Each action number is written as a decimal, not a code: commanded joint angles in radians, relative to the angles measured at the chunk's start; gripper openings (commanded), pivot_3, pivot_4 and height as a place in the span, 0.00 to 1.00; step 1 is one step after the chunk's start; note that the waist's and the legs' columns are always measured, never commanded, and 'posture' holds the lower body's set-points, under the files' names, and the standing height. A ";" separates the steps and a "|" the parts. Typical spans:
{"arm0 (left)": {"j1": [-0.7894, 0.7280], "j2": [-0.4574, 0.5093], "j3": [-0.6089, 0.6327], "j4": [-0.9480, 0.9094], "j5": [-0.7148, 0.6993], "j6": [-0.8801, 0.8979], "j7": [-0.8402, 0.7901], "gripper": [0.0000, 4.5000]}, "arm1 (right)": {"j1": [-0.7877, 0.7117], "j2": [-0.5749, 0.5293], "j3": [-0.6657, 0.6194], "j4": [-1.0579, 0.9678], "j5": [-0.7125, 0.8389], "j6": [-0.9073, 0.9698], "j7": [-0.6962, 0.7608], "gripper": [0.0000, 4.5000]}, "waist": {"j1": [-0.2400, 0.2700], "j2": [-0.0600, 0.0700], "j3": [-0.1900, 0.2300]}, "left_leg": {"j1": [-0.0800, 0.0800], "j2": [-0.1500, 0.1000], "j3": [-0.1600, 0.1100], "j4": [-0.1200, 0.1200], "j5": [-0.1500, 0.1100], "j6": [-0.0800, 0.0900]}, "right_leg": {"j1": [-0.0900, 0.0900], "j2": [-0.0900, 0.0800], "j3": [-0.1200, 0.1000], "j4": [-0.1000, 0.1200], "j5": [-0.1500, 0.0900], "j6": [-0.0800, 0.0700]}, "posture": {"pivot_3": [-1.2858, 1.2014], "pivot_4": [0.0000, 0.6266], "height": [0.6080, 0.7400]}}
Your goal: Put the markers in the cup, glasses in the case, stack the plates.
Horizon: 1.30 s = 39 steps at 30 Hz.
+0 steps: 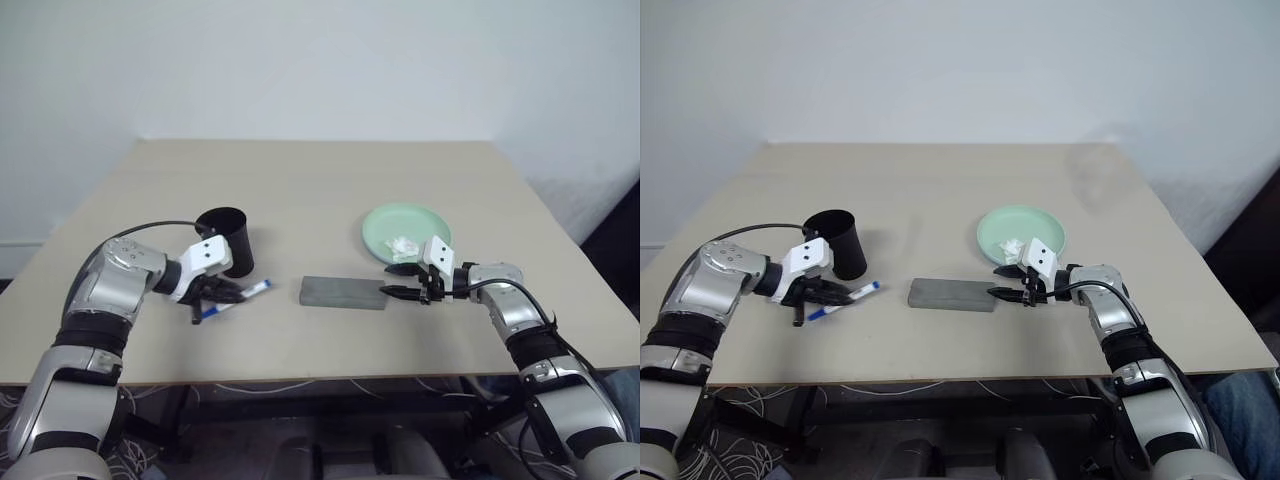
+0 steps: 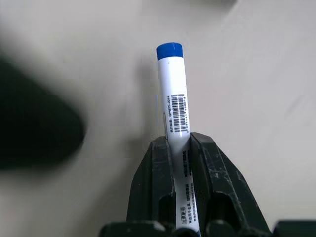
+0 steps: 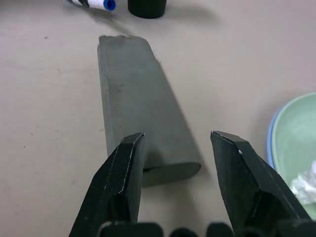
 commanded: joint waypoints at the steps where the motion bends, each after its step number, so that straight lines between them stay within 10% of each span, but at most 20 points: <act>1: -0.005 -0.031 0.095 -0.153 -0.110 0.065 0.051 0.02 | -0.026 -0.002 -0.010 -0.011 -0.002 -0.015 -0.001 0.52 | -0.001 0.000 0.000 | 0.000 0.000 0.000 0.000 0.000 0.000 | 0.000 0.000 0.000 0.000 0.000 0.000 | 0.52 0.00 0.86; 18: -0.100 -0.222 0.323 -0.141 -0.132 -0.154 0.645 0.02 | -0.013 -0.007 -0.012 -0.020 -0.005 -0.019 0.002 0.52 | -0.001 0.000 0.000 | 0.004 0.000 -0.001 -0.001 0.000 0.000 | 0.002 0.002 0.001 0.001 0.000 0.000 | 0.52 0.00 0.86; 39: -0.022 -0.179 0.373 -0.045 -0.150 -0.228 0.715 0.02 | -0.025 0.007 -0.008 0.004 -0.014 -0.033 0.001 0.52 | 0.000 0.000 0.000 | 0.004 0.000 0.000 -0.001 0.000 0.000 | 0.003 0.002 0.000 0.001 0.001 0.000 | 0.52 0.00 0.86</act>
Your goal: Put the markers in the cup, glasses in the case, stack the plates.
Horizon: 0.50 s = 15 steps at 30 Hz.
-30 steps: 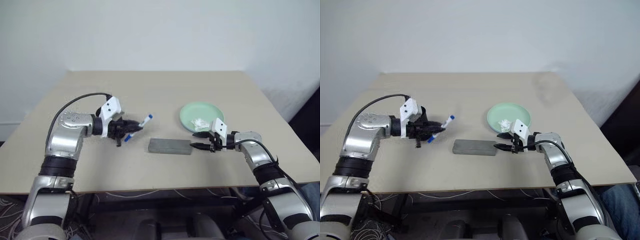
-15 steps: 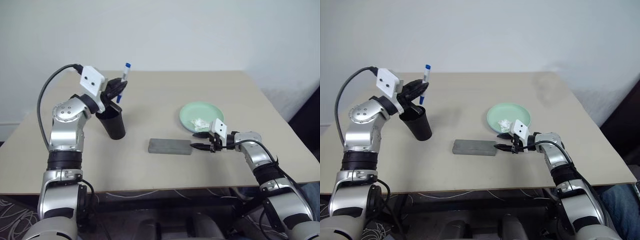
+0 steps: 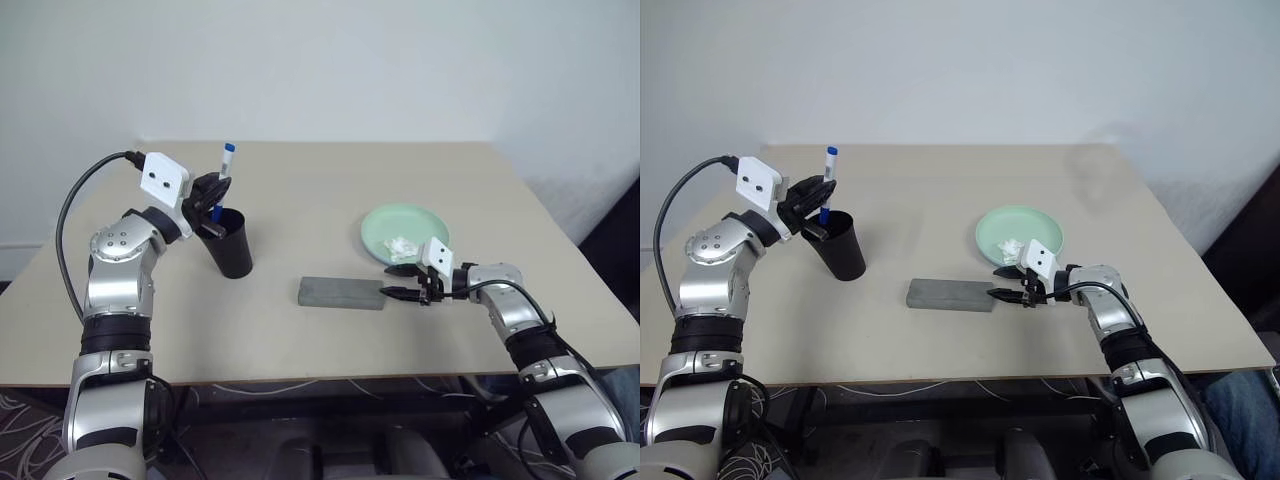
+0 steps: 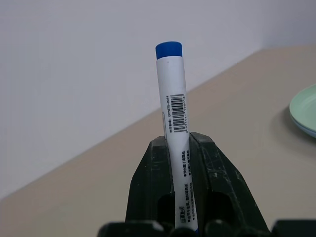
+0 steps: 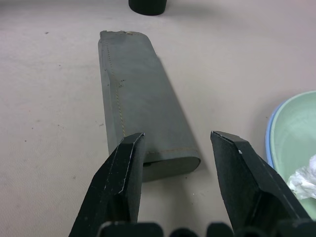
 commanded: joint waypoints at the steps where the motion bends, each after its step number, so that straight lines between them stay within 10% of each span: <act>1: -0.015 0.008 0.019 -0.006 -0.012 -0.032 0.012 0.02 | -0.026 0.001 -0.010 -0.003 0.002 -0.017 0.000 0.52 | 0.000 0.000 0.000 | 0.000 0.000 0.000 0.000 0.000 0.000 | 0.000 0.000 0.000 0.000 0.000 0.000 | 0.52 0.00 0.86; 6: -0.020 -0.003 0.015 0.012 -0.017 -0.047 0.016 0.02 | -0.020 0.000 -0.011 -0.009 0.002 -0.018 -0.001 0.52 | 0.000 0.000 0.000 | 0.000 0.000 0.000 0.000 0.000 0.000 | 0.000 0.000 0.000 0.000 0.000 0.000 | 0.52 0.00 0.86; 15: -0.027 -0.017 0.006 0.009 -0.019 -0.053 0.006 0.67 | -0.010 -0.005 -0.014 -0.024 0.007 -0.014 0.000 0.52 | 0.000 0.000 0.000 | 0.000 0.000 0.000 0.000 0.000 0.000 | 0.000 0.000 0.000 0.000 0.000 0.000 | 0.52 0.00 0.86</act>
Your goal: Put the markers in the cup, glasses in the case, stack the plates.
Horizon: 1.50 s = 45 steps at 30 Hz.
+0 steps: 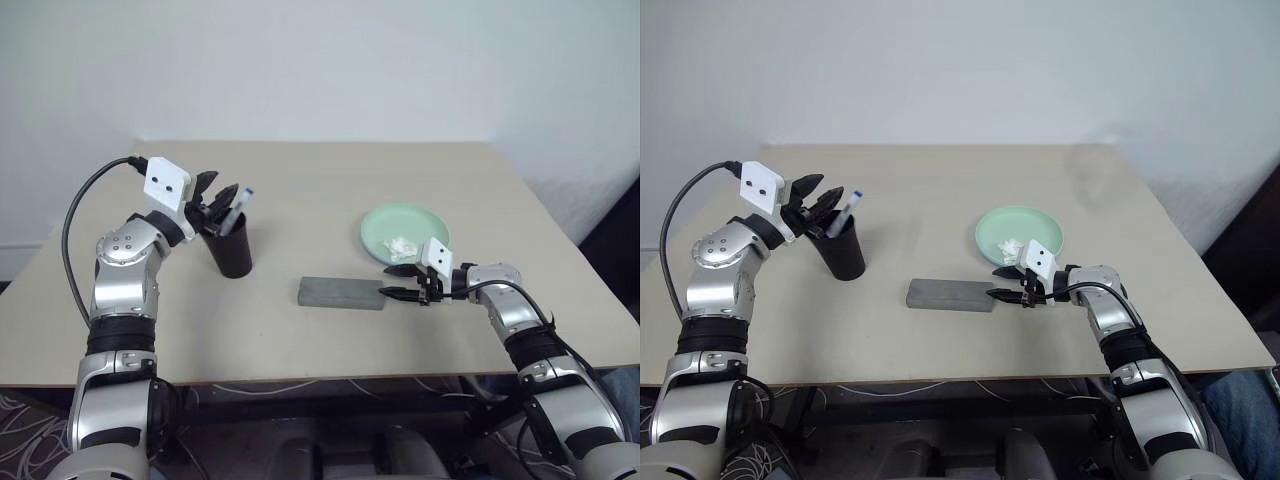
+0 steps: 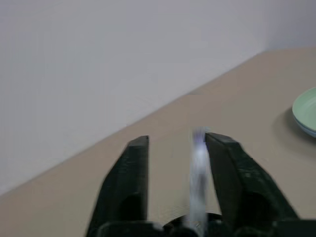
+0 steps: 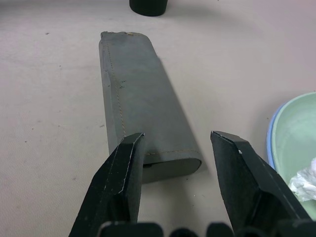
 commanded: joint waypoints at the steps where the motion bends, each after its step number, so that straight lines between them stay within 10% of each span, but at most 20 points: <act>1: -0.027 0.001 0.006 -0.025 -0.017 -0.018 -0.004 0.67 | -0.010 -0.006 -0.014 -0.026 0.007 -0.012 0.000 0.52 | 0.000 0.000 0.000 | 0.000 0.000 0.000 0.000 0.000 0.000 | 0.000 0.000 0.000 0.000 0.000 0.000 | 0.52 0.00 0.86; 26: 0.197 -0.045 -0.045 -0.541 -0.206 0.331 -0.081 0.67 | 0.048 -0.037 -0.114 -0.286 0.199 0.237 0.051 0.52 | 0.000 0.000 0.000 | 0.001 0.000 0.000 -0.001 0.000 0.000 | 0.000 0.000 0.000 0.000 0.000 0.000 | 0.52 0.00 0.86; 45: 0.428 -0.223 -0.197 -0.593 -0.033 0.268 0.137 0.67 | 0.182 -0.178 -0.198 -0.365 0.233 0.327 0.024 0.52 | 0.001 0.000 0.000 | 0.001 0.000 0.000 0.000 0.000 0.000 | 0.001 0.000 0.000 -0.001 -0.001 -0.001 | 0.52 0.00 0.86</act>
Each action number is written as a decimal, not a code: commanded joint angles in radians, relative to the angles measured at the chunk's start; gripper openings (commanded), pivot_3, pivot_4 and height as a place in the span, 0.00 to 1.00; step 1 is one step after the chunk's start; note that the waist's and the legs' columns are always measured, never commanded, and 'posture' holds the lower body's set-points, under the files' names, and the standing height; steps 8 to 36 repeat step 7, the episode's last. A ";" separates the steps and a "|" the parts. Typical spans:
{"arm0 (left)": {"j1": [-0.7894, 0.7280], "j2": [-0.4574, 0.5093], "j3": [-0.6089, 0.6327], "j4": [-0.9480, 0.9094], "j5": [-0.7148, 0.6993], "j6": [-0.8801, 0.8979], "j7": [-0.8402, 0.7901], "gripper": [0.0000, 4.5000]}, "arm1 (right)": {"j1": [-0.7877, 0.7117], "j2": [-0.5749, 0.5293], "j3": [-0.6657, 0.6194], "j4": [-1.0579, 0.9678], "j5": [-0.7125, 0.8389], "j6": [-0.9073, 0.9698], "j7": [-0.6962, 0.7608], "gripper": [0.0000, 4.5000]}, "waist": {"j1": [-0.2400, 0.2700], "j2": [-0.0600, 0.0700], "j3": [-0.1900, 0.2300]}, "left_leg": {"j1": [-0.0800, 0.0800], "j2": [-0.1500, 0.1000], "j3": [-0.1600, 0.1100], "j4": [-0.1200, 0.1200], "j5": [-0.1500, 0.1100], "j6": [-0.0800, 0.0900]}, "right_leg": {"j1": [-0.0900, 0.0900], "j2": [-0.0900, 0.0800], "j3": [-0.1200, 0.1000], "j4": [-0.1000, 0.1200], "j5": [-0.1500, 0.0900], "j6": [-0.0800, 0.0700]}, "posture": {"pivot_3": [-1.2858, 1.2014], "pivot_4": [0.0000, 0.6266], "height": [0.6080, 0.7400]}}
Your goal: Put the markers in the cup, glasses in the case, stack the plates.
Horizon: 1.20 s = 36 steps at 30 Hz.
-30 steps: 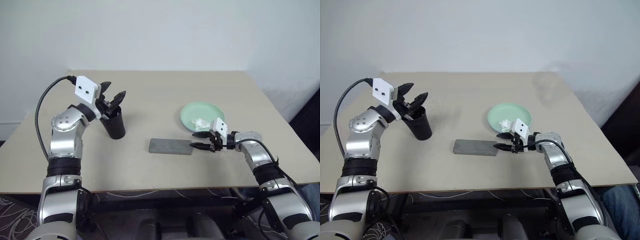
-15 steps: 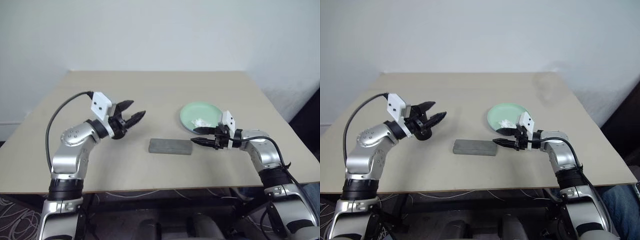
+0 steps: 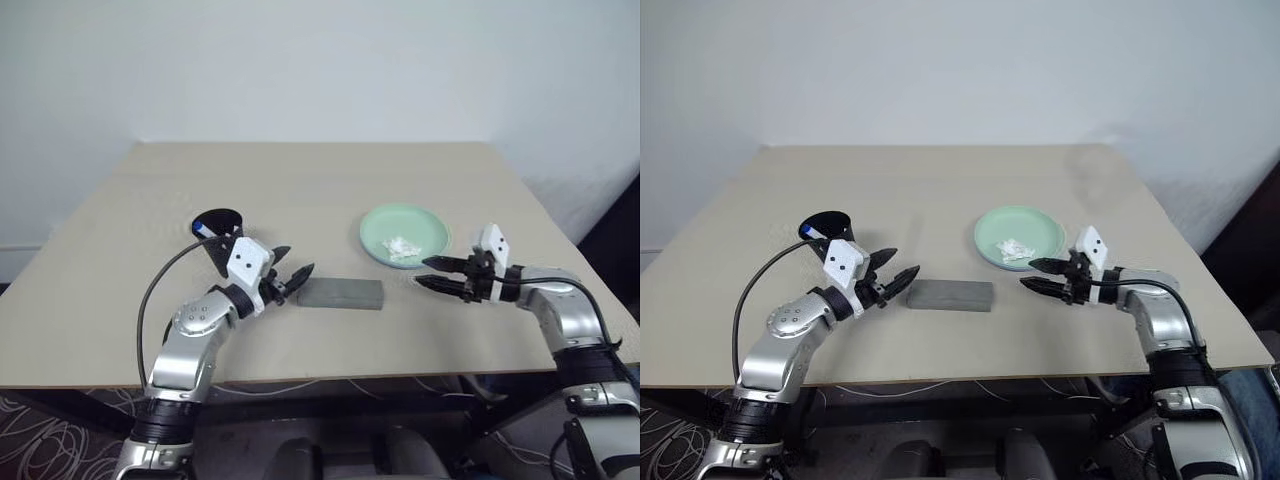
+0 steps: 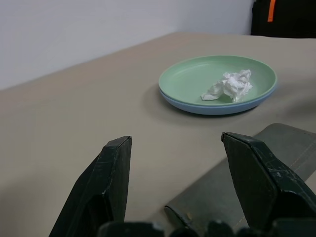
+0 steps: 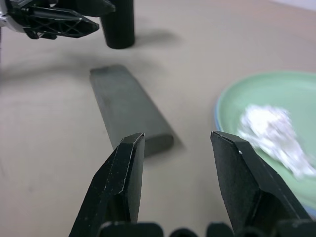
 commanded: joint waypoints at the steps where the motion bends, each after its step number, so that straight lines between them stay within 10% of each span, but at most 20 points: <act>1: 0.001 -0.023 -0.007 0.006 0.015 -0.035 0.023 0.67 | 0.031 -0.014 -0.025 -0.084 0.027 0.022 -0.014 0.52 | -0.001 0.000 0.000 | 0.000 0.000 0.000 0.000 0.000 0.000 | 0.000 0.000 0.000 0.000 0.000 0.000 | 0.52 0.00 0.86; 36: -0.014 -0.039 -0.026 0.037 0.019 -0.040 0.011 0.67 | 0.090 -0.026 -0.032 -0.189 0.042 0.079 -0.048 0.52 | 0.000 0.000 0.000 | 0.000 0.000 0.000 0.000 0.000 0.000 | 0.000 0.000 0.000 0.000 -0.001 -0.001 | 0.52 0.00 0.86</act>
